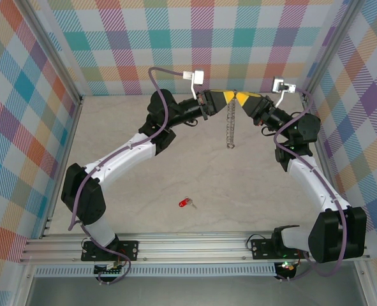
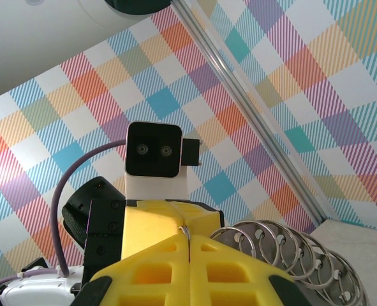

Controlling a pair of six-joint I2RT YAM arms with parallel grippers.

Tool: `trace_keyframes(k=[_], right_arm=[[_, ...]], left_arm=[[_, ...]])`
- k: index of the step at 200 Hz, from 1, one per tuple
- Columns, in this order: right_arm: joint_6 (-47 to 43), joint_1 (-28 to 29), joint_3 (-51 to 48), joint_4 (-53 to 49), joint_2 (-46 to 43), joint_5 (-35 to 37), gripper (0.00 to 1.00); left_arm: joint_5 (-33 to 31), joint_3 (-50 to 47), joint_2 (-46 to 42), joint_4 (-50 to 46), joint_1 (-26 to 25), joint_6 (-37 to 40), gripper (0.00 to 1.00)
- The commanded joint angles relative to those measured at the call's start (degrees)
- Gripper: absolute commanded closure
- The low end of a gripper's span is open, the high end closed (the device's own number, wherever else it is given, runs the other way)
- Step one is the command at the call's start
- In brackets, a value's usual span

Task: Put the keys on the keyring

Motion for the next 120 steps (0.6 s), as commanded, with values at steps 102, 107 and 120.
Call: trace_keyframes(k=[102, 107, 120], right_arm=[[-7.0, -6.0, -0.6, -18.6, -8.4, -1.3, 0.43], [-7.5, -6.3, -0.6, -19.5, -8.9, -1.5, 0.43], [-8.8, -6.7, -0.8, -20.8, -10.1, -2.3, 0.44]], left_arm=[[3.6, 3.7, -3.1, -15.5, -0.5, 20.1, 1.00], [3.9, 4.1, -3.3, -16.6, -0.3, 21.2, 1.00], [5.1, 5.2, -3.5, -19.6, 0.0, 24.0, 1.00]])
